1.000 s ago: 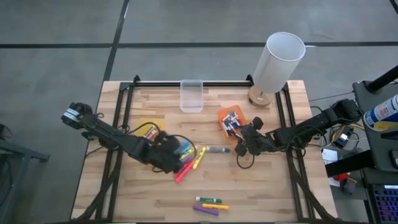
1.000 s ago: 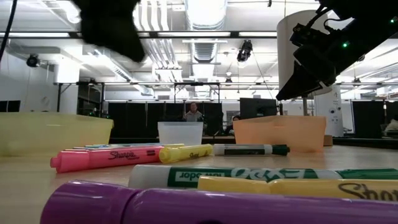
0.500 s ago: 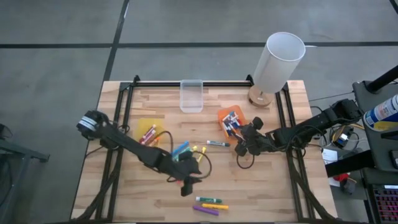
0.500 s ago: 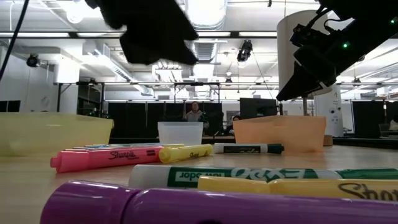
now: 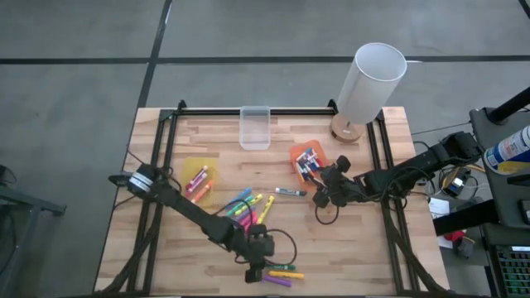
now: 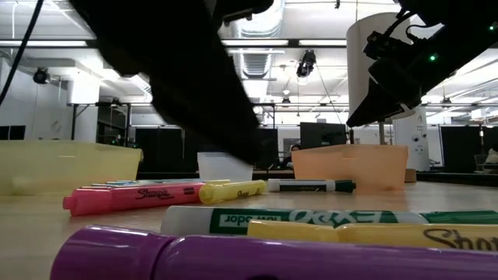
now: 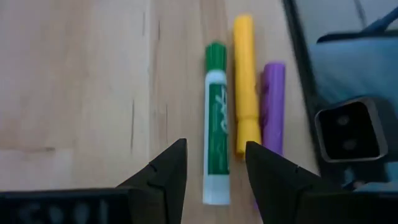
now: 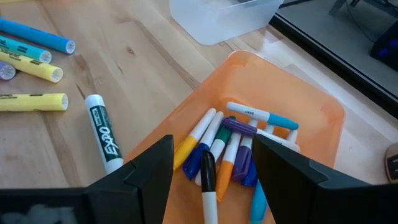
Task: Pick & Place Markers
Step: Put the big green marker into the yellow bin
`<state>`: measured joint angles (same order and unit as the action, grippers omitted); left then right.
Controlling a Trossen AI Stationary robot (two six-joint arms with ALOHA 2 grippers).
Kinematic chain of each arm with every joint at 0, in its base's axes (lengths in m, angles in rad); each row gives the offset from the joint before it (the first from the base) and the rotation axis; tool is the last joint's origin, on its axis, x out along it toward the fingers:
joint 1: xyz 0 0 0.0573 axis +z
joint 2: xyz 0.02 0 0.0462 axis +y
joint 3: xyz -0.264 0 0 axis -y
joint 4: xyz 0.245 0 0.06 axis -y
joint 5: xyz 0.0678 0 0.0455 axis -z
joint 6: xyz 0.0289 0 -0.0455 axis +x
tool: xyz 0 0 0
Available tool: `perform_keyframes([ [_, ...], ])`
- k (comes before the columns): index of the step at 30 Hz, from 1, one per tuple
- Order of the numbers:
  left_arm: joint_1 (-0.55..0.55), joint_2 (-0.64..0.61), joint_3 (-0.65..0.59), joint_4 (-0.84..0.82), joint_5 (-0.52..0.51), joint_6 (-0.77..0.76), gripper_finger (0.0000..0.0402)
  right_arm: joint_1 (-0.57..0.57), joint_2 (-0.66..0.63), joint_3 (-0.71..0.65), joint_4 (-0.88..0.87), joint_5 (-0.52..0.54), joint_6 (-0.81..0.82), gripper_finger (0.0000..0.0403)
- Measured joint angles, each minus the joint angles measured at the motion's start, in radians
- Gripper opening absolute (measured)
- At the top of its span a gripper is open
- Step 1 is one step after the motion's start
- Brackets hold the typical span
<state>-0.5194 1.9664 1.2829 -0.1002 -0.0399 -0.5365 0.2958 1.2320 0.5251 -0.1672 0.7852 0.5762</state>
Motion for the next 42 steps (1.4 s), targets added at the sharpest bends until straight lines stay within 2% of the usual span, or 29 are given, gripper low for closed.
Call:
perform_keyframes([
  [8,-0.013,0.055,0.017,-0.081,-0.004,-0.005,0.0156,0.0,0.0,0.0,0.001,0.0,0.0,0.021],
  [15,-0.001,0.057,0.016,-0.11,-0.075,0.022,0.0151,0.0,0.0,0.0,0.014,0.0,0.0,0.021],
  [18,0.018,0.057,0.015,-0.116,-0.089,0.037,0.0134,0.0,0.0,0.0,0.017,0.0,0.0,0.021],
  [25,0.07,0.057,0.015,-0.114,-0.102,0.077,0.006,0.0,0.0,0.0,0.017,0.0,0.0,0.021],
  [33,0.112,0.042,0.014,-0.136,-0.108,0.071,0.0057,0.0,0.0,-0.002,0.017,0.0,0.0,0.021],
  [36,0.114,0.002,0.015,-0.218,-0.143,0.072,0.0057,0.0,0.0,-0.002,0.017,0.0,0.0,0.021],
  [42,0.113,-0.132,0.026,-0.52,-0.34,-0.004,0.0057,0.0,0.0,-0.004,0.015,0.0,-0.001,0.021],
])
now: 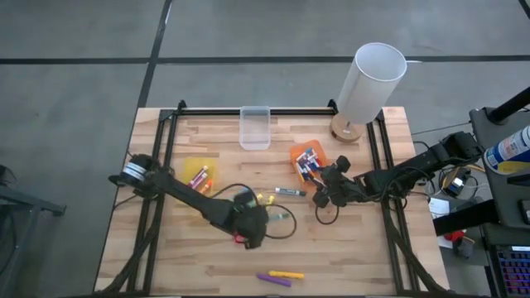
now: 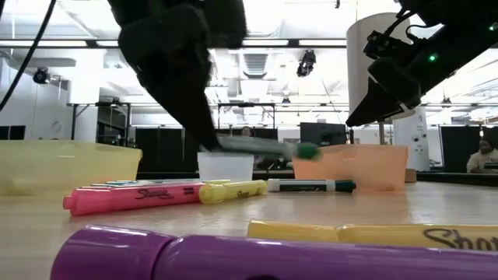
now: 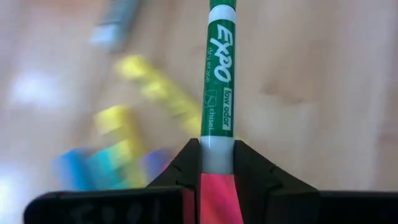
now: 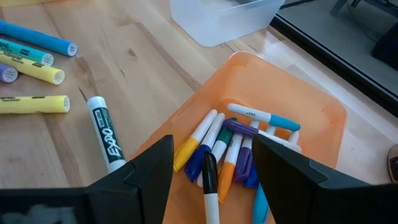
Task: Pick & Place Markers
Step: Put the big green marker into the yellow bin
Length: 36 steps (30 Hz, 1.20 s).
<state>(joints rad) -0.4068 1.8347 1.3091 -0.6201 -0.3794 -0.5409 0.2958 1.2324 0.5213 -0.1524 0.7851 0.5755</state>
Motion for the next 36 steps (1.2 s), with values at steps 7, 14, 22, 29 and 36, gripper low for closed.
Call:
perform_keyframes([
  [7,-0.015,-0.155,-0.003,-0.323,-0.149,-0.167,0.0057,0.0,0.0,-0.002,0.0,0.0,0.0,0.021],
  [14,-0.046,-0.269,-0.005,-0.702,-0.178,-0.487,0.0057,0.0,0.0,-0.002,0.0,0.0,-0.003,0.021],
  [22,-0.071,-0.319,-0.038,-0.936,-0.127,-0.791,0.0068,0.0,0.0,-0.002,0.001,0.0,-0.003,0.021],
  [29,-0.07,-0.331,-0.185,-0.944,0.028,-0.959,0.0065,0.0,0.0,-0.002,0.001,0.0,-0.003,0.021],
  [36,-0.069,-0.332,-0.325,-0.809,0.111,-0.973,0.0068,0.0,0.0,-0.003,0.003,0.0,-0.003,0.021],
])
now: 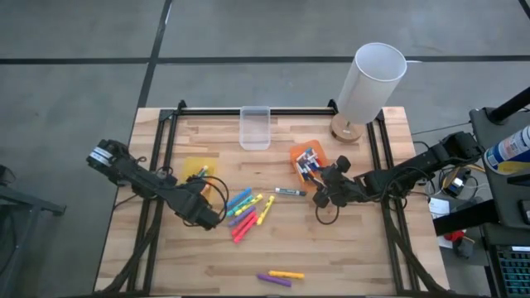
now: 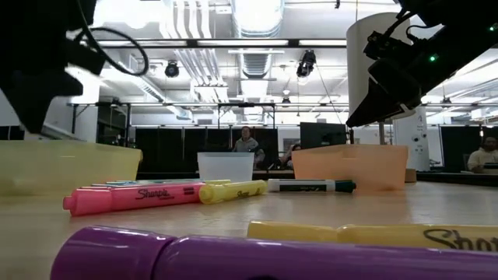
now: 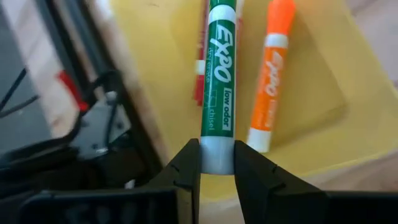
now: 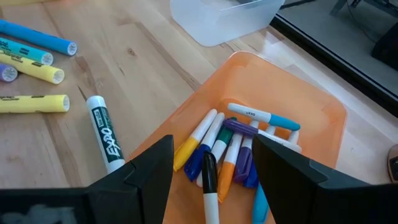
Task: Pick & Place Markers
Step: Put the big green marker into the yellow bin
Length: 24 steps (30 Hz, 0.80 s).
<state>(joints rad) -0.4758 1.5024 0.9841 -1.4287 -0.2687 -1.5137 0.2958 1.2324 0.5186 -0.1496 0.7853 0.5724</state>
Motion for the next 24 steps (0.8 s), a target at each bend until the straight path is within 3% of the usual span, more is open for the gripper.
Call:
perform_keyframes([
  [4,0.006,0.0,-0.044,0.086,0.007,0.046,0.007,0.0,0.0,0.0,0.001,0.0,0.0,0.021],
  [24,0.013,-0.002,-0.049,0.059,-0.002,0.028,0.0077,0.0,0.0,-0.001,0.002,0.0,0.0,0.021],
])
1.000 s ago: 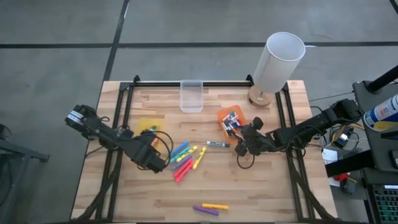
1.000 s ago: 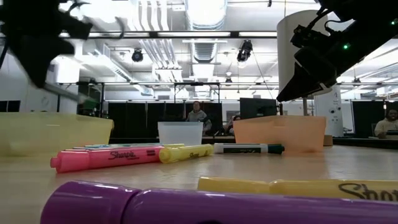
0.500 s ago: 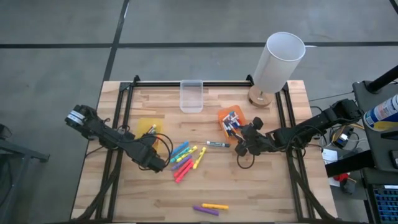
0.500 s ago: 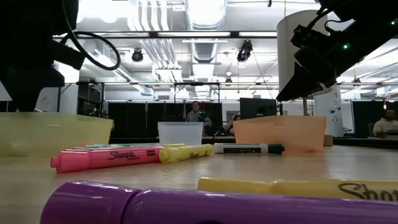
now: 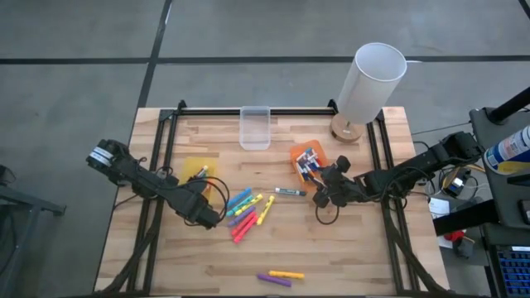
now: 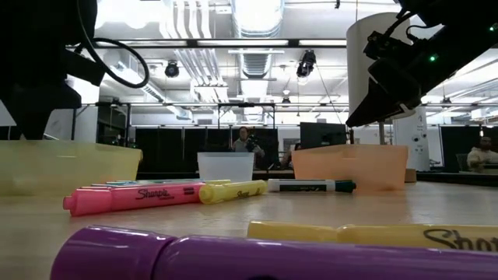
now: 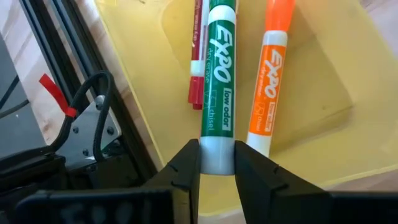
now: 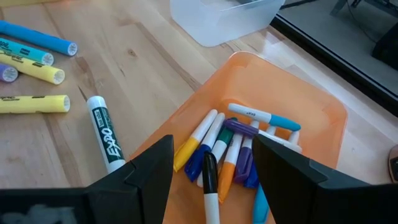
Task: Pick & Place Markers
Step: Put the big green marker into the yellow bin, then put the big dark green marker into the yellow bin
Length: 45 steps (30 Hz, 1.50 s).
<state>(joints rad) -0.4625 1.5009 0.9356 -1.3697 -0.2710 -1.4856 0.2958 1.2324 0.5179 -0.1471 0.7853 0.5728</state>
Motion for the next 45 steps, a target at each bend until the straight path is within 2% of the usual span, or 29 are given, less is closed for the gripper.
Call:
perform_keyframes([
  [10,0.007,0.0,0.001,-0.002,-0.016,0.011,0.0139,0.0,0.0,0.0,0.0,0.0,0.0,0.021],
  [18,0.028,0.0,0.091,-0.07,-0.027,0.143,0.0147,0.0,0.0,0.0,0.0,0.0,0.0,0.021],
  [28,0.066,0.0,0.246,-0.052,-0.207,0.284,0.0147,0.0,0.0,0.0,0.002,0.0,0.0,0.021],
  [32,0.095,0.0,0.276,0.066,-0.254,0.429,0.0147,0.0,0.0,0.0,0.002,0.0,0.0,0.021],
  [35,0.129,0.0,0.277,0.244,-0.252,0.612,0.0147,0.0,0.0,0.0,0.003,0.0,0.0,0.021],
  [41,0.209,0.0,0.275,0.618,-0.167,0.974,0.0147,0.0,0.0,0.0,0.003,0.0,0.0,0.021],
  [45,0.267,0.008,0.275,0.784,-0.081,1.118,0.0147,0.0,0.0,0.0,0.003,0.0,0.0,0.021],
])
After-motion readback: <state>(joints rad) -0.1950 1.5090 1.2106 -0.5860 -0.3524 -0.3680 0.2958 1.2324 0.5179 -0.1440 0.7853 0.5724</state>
